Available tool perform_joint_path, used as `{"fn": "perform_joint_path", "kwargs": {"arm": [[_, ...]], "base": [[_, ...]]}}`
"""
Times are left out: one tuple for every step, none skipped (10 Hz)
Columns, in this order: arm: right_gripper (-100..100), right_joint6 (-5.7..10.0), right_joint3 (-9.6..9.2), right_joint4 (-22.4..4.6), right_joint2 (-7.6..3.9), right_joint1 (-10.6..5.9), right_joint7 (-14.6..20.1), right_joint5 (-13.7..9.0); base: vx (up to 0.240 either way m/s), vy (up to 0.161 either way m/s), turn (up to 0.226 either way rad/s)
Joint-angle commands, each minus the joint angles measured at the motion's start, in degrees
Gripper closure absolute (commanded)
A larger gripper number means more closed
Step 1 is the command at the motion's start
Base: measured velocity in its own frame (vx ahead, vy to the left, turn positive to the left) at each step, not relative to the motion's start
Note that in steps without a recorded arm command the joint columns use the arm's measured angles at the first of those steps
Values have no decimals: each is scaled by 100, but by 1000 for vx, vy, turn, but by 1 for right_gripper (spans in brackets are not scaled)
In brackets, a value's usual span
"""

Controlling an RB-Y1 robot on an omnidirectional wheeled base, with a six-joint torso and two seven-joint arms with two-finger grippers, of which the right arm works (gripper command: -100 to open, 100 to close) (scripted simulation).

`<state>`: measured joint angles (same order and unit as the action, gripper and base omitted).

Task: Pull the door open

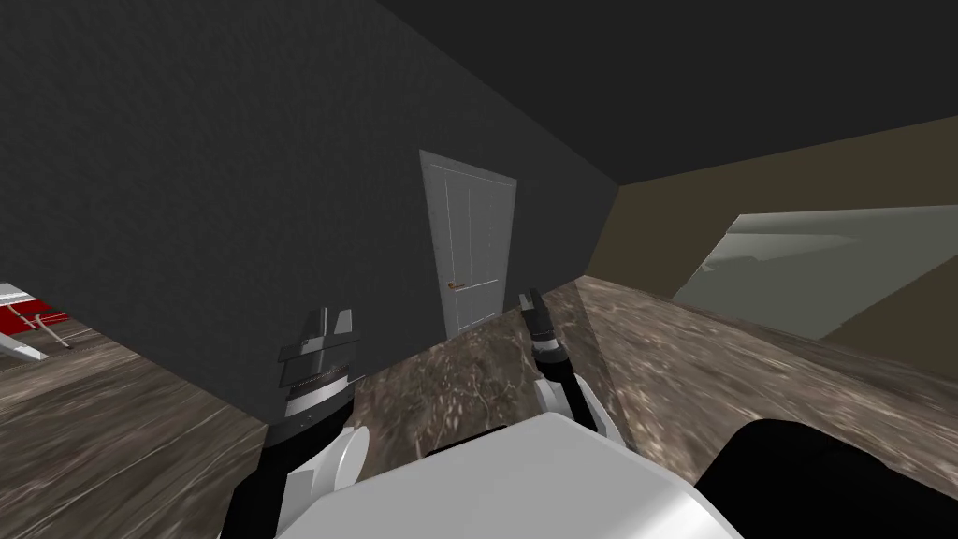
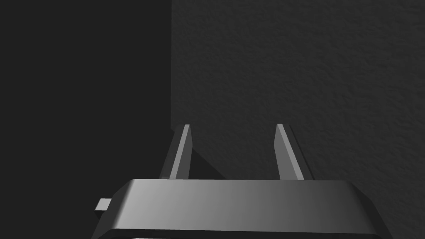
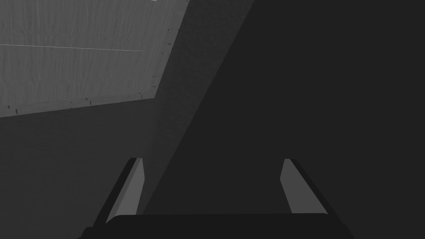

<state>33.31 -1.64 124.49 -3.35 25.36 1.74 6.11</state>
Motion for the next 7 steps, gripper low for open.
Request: {"fn": "perform_joint_path", "kwargs": {"arm": [[-100,31,8,-176,-47,-25,42,-27],[-100,56,12,-299,-69,-52,62,-40],[-100,81,17,-422,-92,-79,82,-54],[-100,106,21,-545,-114,-105,102,-68],[-100,132,26,-668,-137,-132,123,-81],[-100,160,31,-810,-162,-162,146,-97],[-100,189,36,-953,-187,-193,170,-113]], "base": [[131,35,71],[109,31,60],[99,40,62],[94,33,57],[98,34,64],[95,39,62],[94,40,88]]}}
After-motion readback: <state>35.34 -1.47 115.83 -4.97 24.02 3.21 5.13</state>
